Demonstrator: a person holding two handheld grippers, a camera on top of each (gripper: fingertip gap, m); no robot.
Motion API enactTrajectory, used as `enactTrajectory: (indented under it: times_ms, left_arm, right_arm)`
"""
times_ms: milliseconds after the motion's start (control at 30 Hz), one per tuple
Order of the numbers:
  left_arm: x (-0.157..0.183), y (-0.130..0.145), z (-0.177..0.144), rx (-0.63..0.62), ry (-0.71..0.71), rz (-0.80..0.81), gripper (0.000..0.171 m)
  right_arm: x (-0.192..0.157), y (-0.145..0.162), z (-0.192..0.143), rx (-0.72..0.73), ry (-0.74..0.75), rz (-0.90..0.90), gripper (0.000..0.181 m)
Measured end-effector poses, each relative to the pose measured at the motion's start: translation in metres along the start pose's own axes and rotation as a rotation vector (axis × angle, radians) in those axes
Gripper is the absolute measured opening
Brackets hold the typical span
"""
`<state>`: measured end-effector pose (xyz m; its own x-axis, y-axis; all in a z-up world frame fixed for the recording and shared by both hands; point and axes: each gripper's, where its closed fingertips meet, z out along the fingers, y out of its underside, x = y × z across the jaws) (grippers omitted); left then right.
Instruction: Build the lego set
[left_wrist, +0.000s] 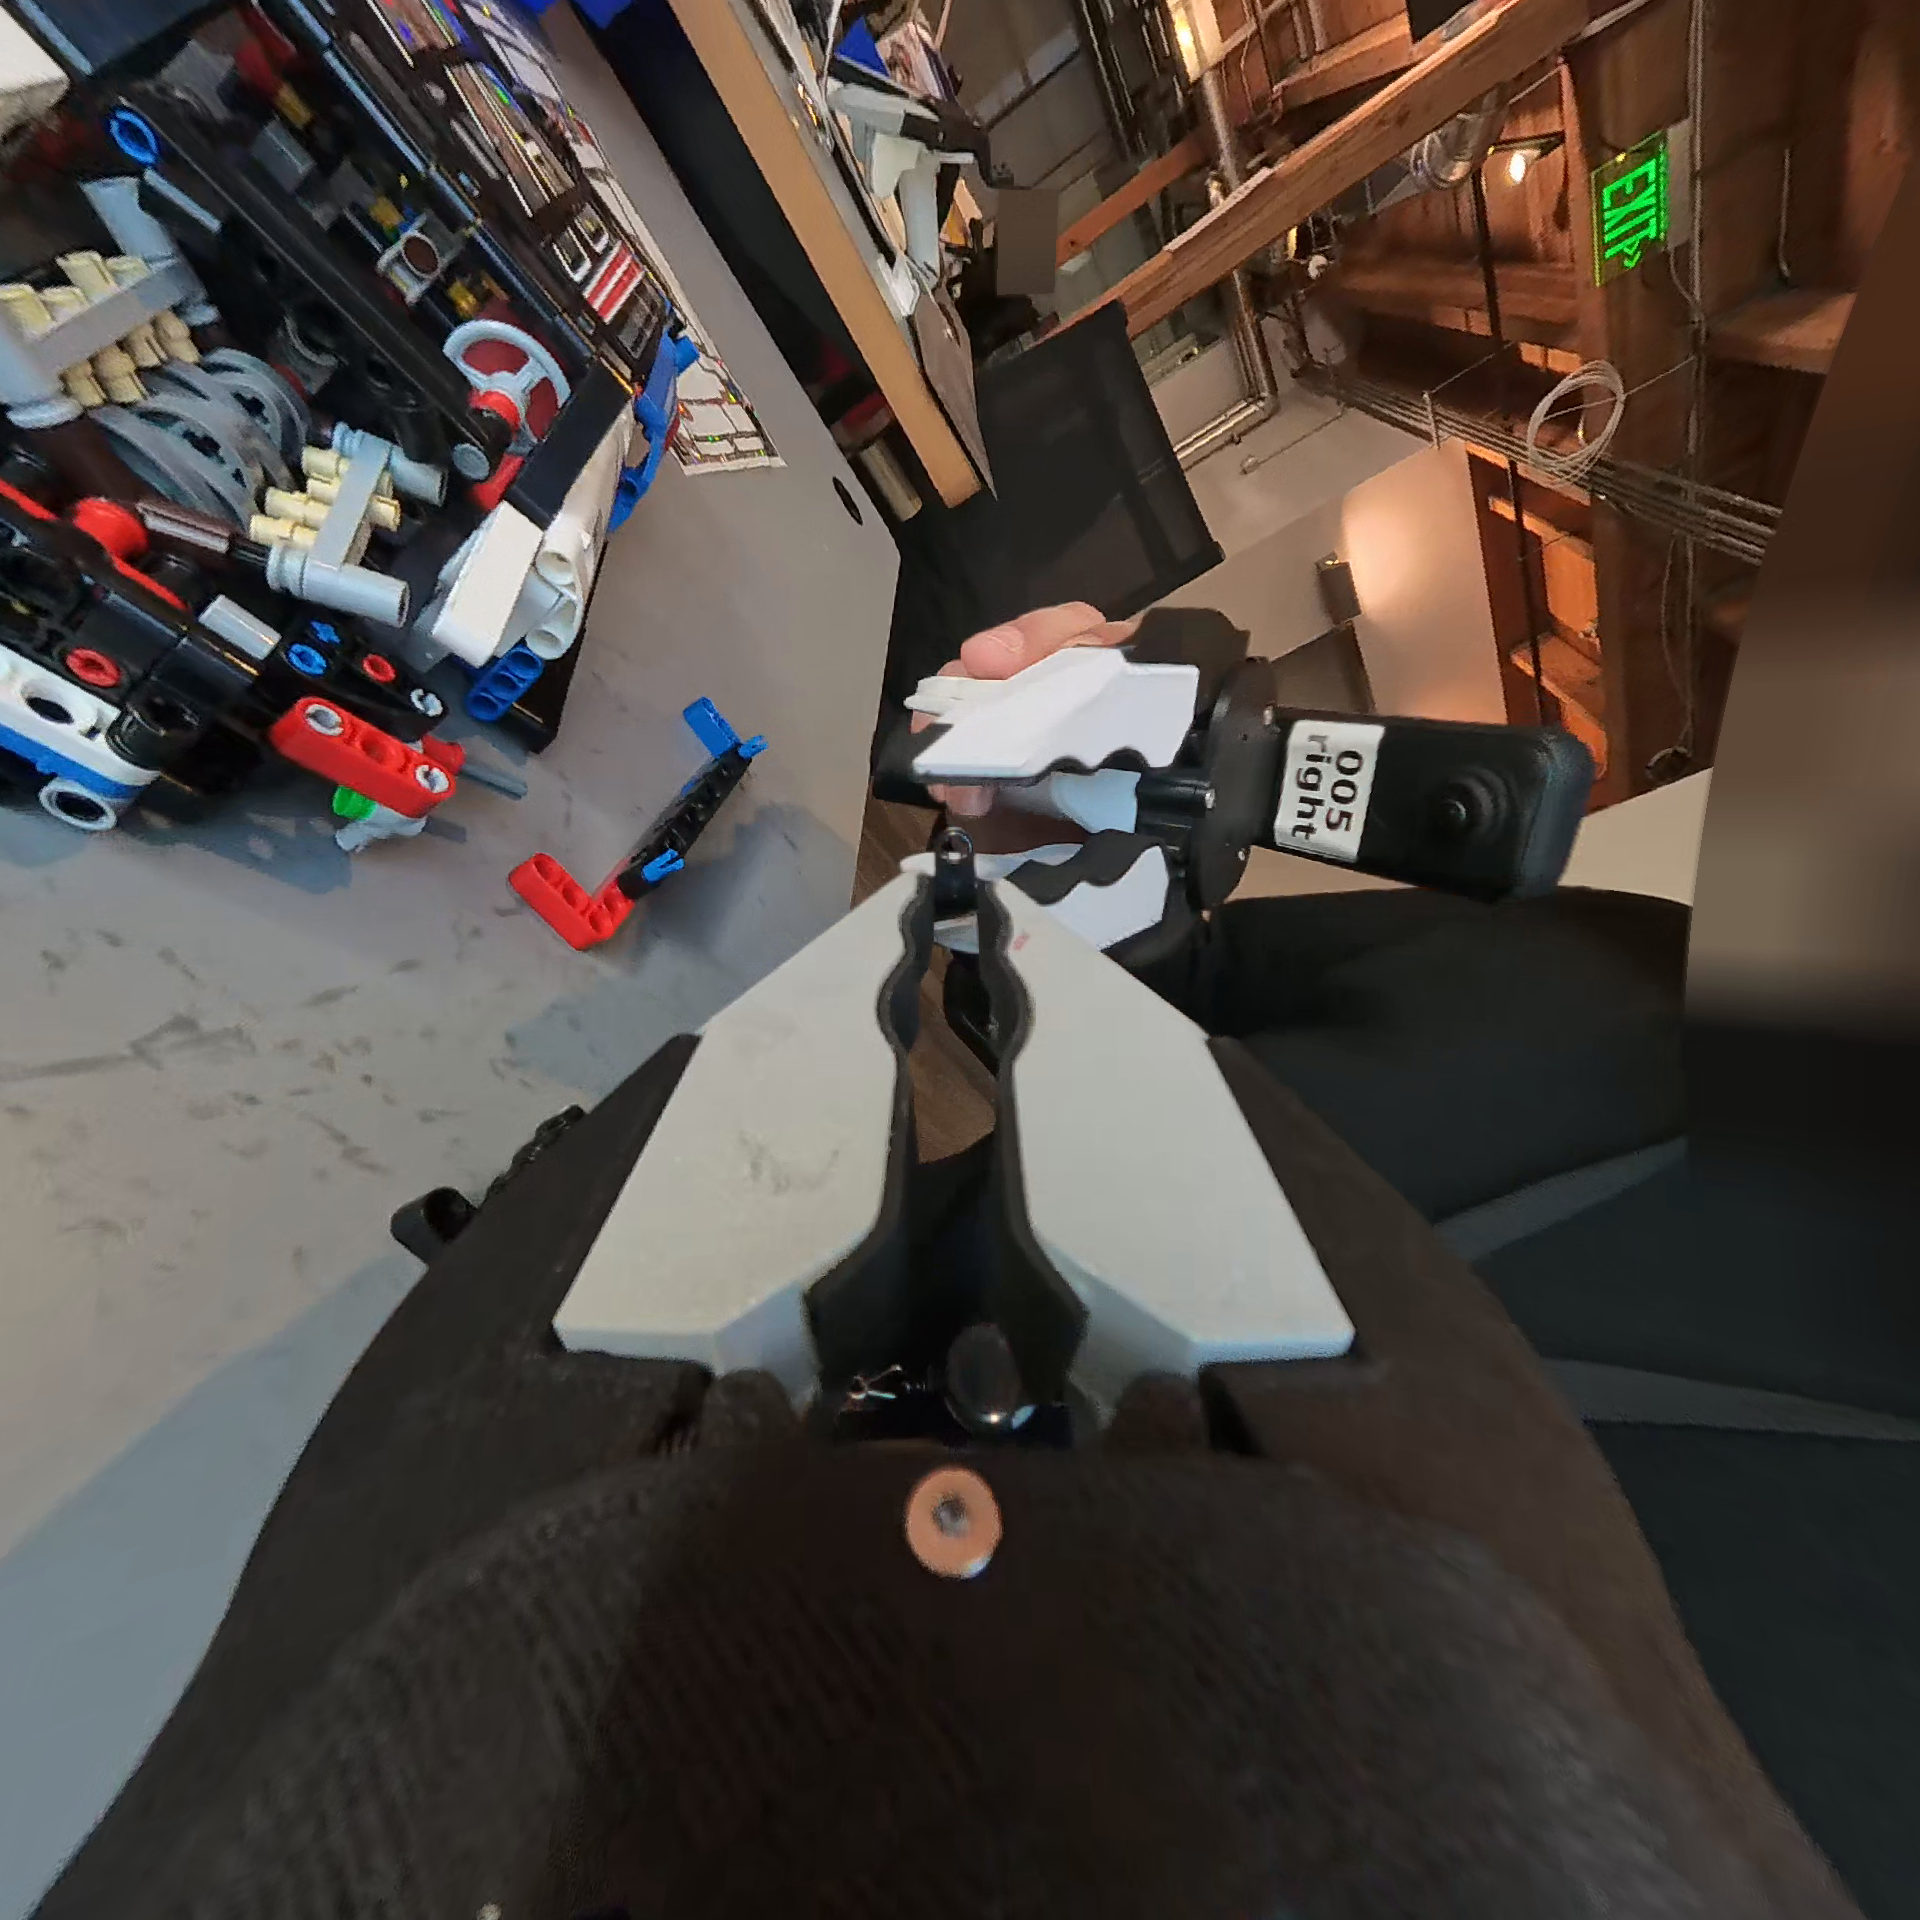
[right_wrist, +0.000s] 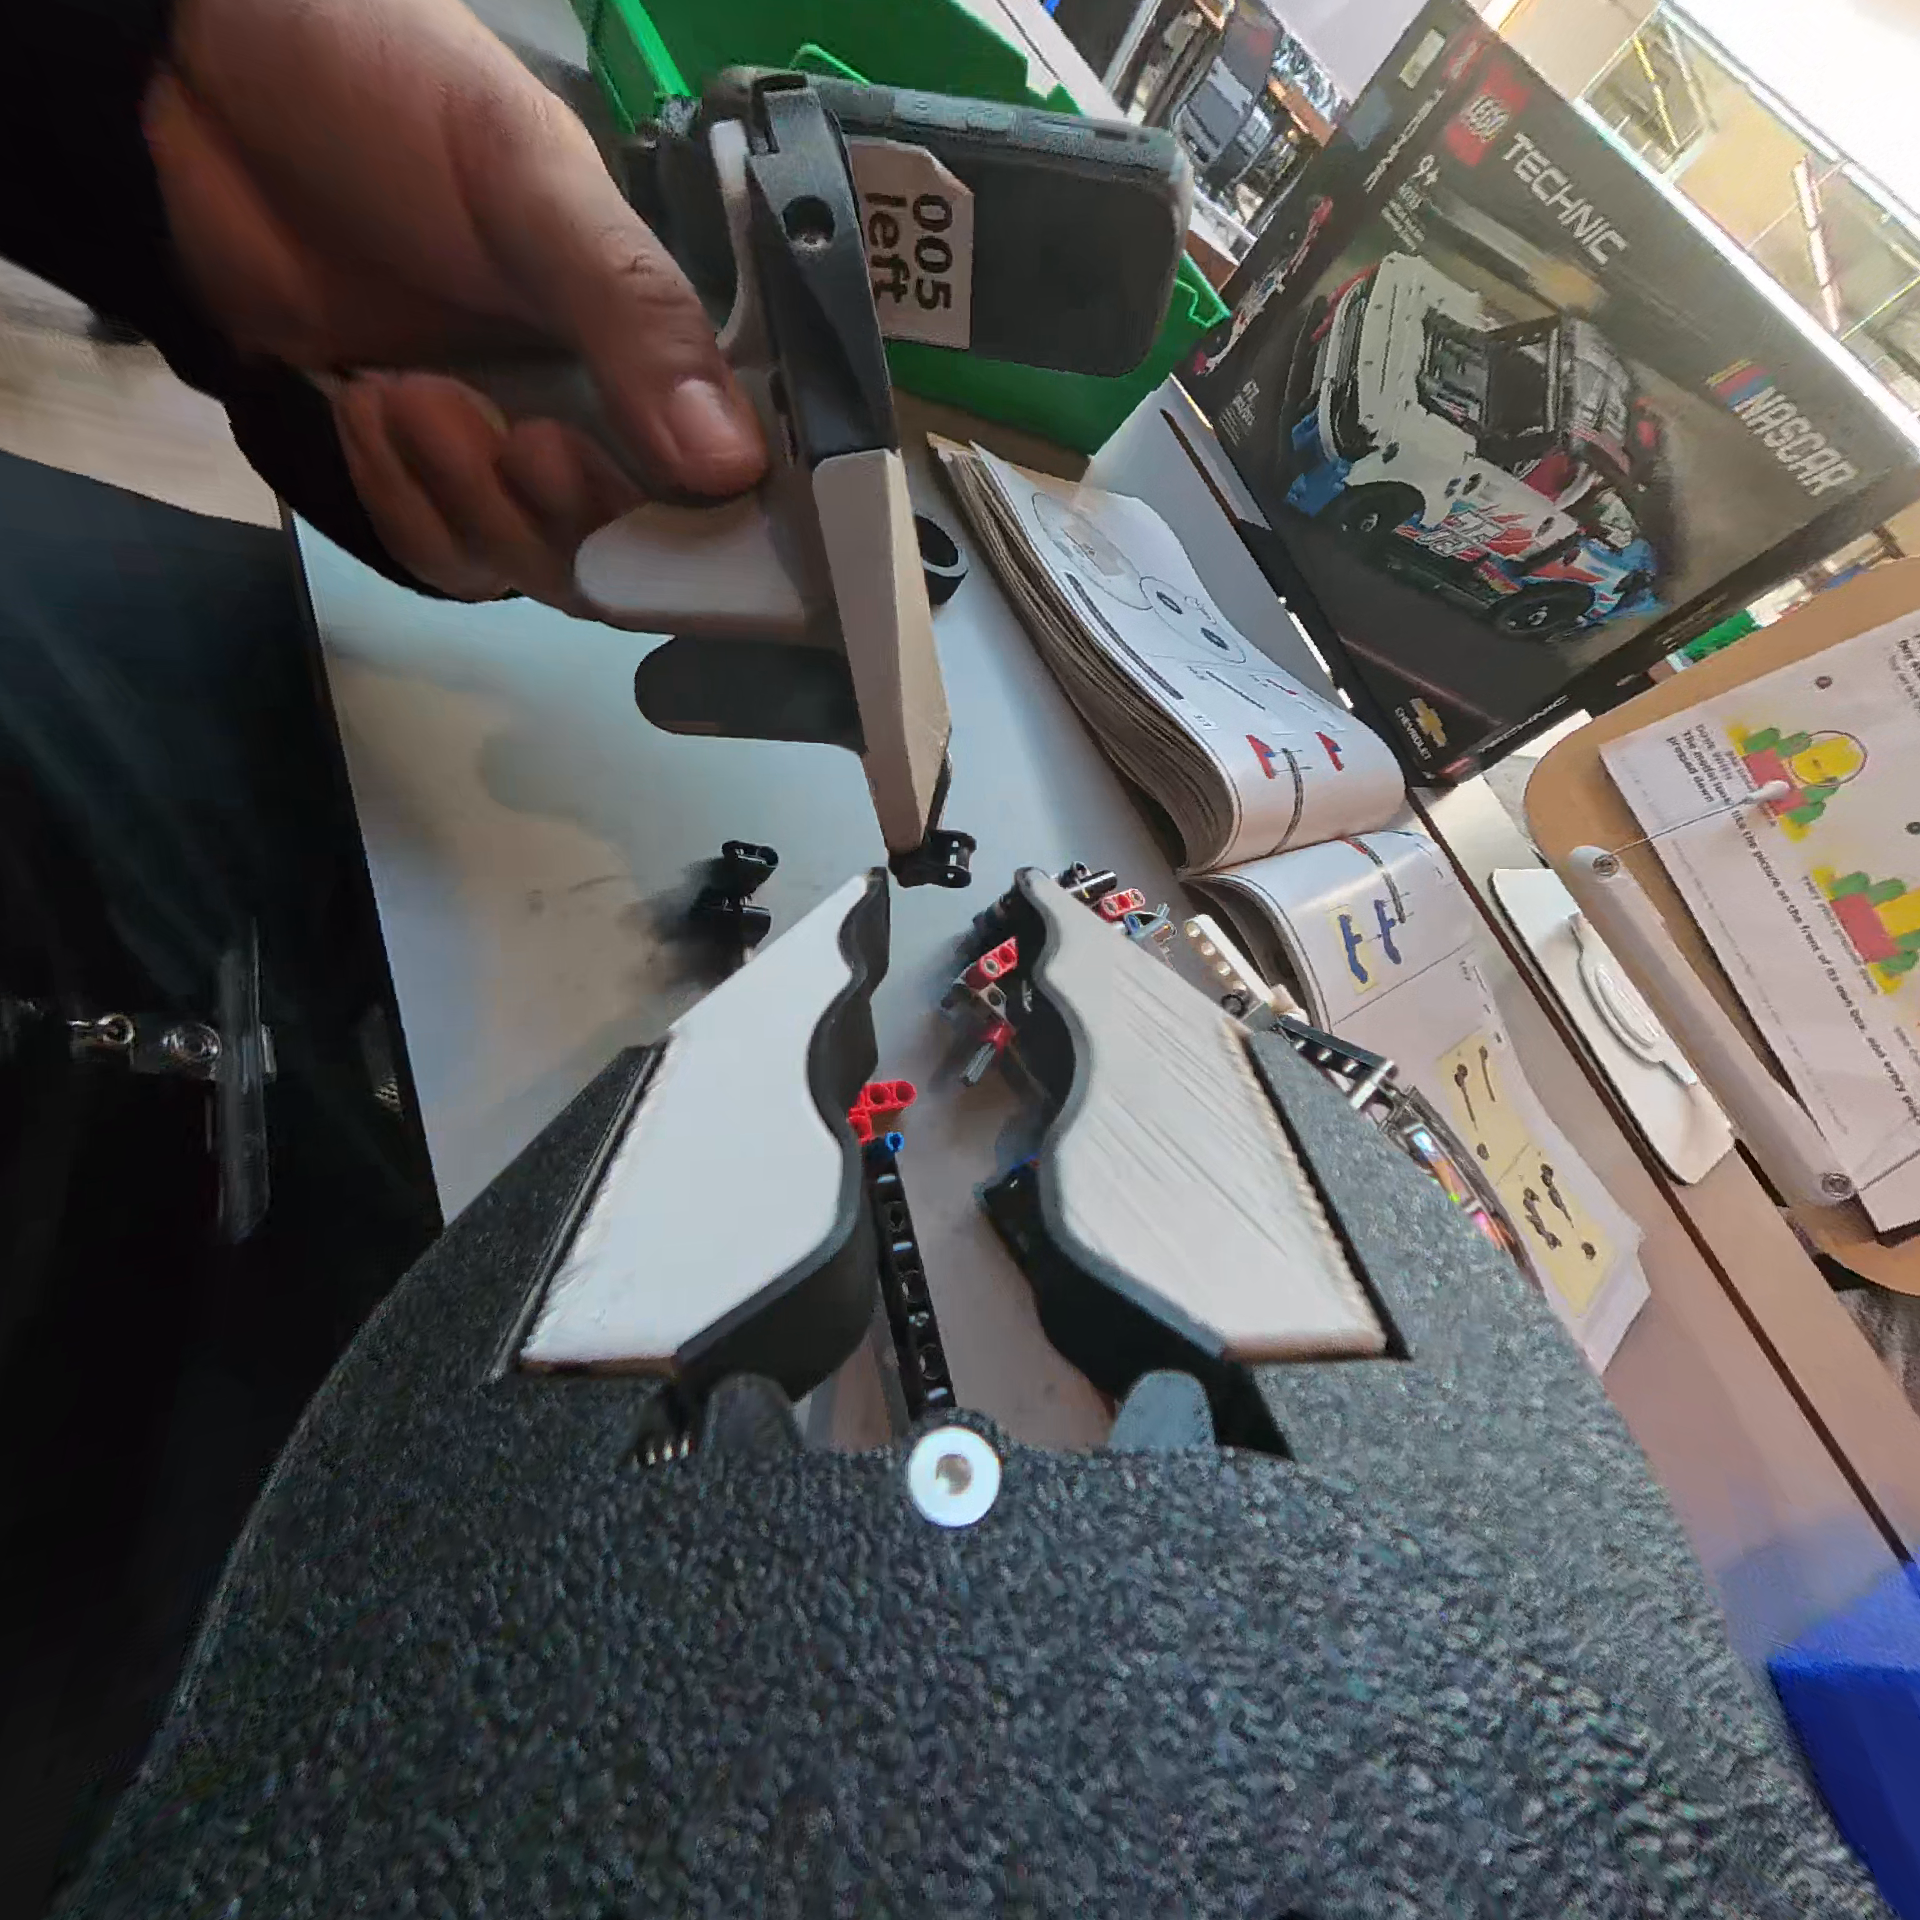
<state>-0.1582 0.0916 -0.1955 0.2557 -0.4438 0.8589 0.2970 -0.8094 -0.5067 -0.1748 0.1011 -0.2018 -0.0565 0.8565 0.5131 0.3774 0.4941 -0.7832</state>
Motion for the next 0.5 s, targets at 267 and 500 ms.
enactTrajectory:
  times_ms: [267,500]
  left_arm:
    - [0.0,0.003,-0.003,-0.024,-0.009,-0.004,0.006]
    - [0.004,0.0,-0.015,-0.027,-0.037,0.179,0.019]
  right_arm:
    - [-0.009,-0.006,0.002,0.054,-0.07,0.111,0.016]
    - [-0.011,-0.007,0.006,0.083,-0.17,0.367,0.015]
